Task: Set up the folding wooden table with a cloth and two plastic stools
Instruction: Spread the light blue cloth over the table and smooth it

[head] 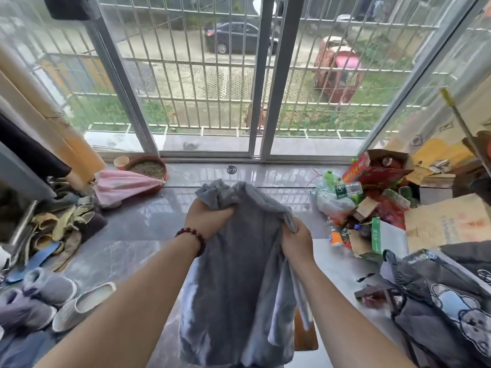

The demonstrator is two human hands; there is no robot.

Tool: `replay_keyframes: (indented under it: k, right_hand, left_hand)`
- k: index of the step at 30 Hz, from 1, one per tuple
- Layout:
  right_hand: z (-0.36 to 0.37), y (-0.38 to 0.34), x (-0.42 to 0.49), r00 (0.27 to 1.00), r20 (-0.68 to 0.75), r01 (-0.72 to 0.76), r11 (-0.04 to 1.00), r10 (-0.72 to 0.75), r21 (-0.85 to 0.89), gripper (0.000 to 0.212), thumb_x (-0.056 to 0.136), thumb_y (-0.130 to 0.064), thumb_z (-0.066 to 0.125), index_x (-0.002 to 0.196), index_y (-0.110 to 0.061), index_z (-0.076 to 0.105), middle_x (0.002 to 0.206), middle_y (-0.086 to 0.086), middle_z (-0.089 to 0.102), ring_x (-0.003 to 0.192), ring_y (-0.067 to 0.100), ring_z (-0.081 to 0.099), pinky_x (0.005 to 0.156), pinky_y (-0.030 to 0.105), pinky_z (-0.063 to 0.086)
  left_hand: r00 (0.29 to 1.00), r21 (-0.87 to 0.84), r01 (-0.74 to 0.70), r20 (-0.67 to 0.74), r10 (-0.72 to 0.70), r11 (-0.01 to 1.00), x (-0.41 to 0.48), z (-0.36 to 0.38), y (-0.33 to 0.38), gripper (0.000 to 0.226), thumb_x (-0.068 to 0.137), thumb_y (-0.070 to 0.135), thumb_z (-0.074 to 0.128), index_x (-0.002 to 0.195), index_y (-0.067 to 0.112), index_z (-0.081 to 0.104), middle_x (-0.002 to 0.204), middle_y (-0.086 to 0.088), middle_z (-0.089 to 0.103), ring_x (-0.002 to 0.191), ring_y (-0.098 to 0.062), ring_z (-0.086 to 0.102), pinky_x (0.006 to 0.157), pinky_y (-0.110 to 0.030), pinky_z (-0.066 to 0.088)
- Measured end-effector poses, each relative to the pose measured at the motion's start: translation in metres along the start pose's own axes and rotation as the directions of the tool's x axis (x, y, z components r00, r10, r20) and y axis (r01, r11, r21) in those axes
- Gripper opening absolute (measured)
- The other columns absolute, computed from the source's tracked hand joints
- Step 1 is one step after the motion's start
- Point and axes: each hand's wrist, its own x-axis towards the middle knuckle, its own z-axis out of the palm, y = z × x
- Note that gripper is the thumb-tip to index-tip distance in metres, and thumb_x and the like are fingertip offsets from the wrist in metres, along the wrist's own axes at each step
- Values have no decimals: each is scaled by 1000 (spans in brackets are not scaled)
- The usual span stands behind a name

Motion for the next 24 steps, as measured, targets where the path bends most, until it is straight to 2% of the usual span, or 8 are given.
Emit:
replay_keyframes:
  k: [3, 6, 8, 13, 15, 19, 22, 24]
  right_hand:
    - [8, 5, 33, 998, 57, -23, 1000, 23, -4, 13, 97, -25, 48, 87, -27, 57, 83, -14, 59, 82, 13, 57, 68, 23, 42]
    - [19, 12, 66, 994, 103, -14, 998, 20, -57, 19, 97, -25, 46, 83, -35, 53, 95, 1, 65, 89, 21, 61, 75, 28, 45]
    - [32, 20, 86, 992, 114, -45, 998, 51, -54, 17, 96, -26, 48, 82, -36, 53, 97, 1, 64, 91, 22, 60, 81, 34, 49]
    - [61, 48, 131, 971, 215, -73, 986, 105, -153, 19, 96, -23, 48, 107, -16, 62, 97, 1, 62, 87, 16, 57, 73, 24, 43]
    - [77, 63, 146, 963, 249, -64, 983, 106, -171, 18, 95, -24, 48, 109, -23, 60, 97, -4, 62, 88, 14, 58, 68, 19, 42]
    - [109, 96, 172, 954, 265, -86, 973, 142, -212, 24, 90, -22, 53, 113, -27, 57, 103, -3, 62, 94, 18, 59, 76, 26, 45]
    - [122, 115, 188, 952, 265, -92, 971, 150, -221, 38, 89, -20, 58, 126, -25, 49, 108, -5, 57, 91, 12, 55, 69, 19, 42]
    - [129, 128, 197, 963, 240, -67, 974, 119, -215, 51, 89, -21, 61, 136, -26, 42, 124, -5, 54, 105, 12, 52, 82, 20, 43]
  left_hand:
    - [998, 75, 60, 15, -61, 995, 25, 13, -8, 14, 70, 11, 70, 74, 22, 61, 80, 0, 64, 74, -10, 59, 67, -19, 47]
    - [995, 132, 103, -5, -103, 986, 51, 24, -21, 16, 70, 9, 72, 84, 7, 63, 80, -3, 63, 77, -15, 60, 67, -24, 49]
    - [991, 171, 135, -19, -134, 976, 67, 30, -31, 21, 71, 9, 72, 89, 4, 63, 79, -3, 62, 76, -15, 59, 64, -22, 48]
    - [969, 180, 246, -66, -238, 953, 105, 46, -77, 43, 69, 17, 76, 107, 10, 58, 92, -1, 65, 72, 0, 55, 45, -3, 39]
    - [971, 240, 239, -56, -232, 941, 117, 55, -100, 36, 70, 17, 75, 103, 11, 61, 98, -5, 65, 73, -4, 56, 49, -6, 41]
    - [966, 288, 252, -24, -256, 924, 138, 69, -140, 22, 71, 20, 71, 87, 28, 59, 87, -2, 66, 77, -15, 60, 61, -22, 47]
    - [962, 307, 258, 7, -273, 916, 157, 75, -169, 33, 72, 23, 70, 100, 32, 53, 89, 4, 62, 89, -20, 62, 73, -29, 50]
    - [975, 332, 206, 10, -222, 921, 164, 78, -188, 52, 72, 25, 72, 116, 36, 45, 108, 5, 57, 104, -18, 55, 87, -30, 47]
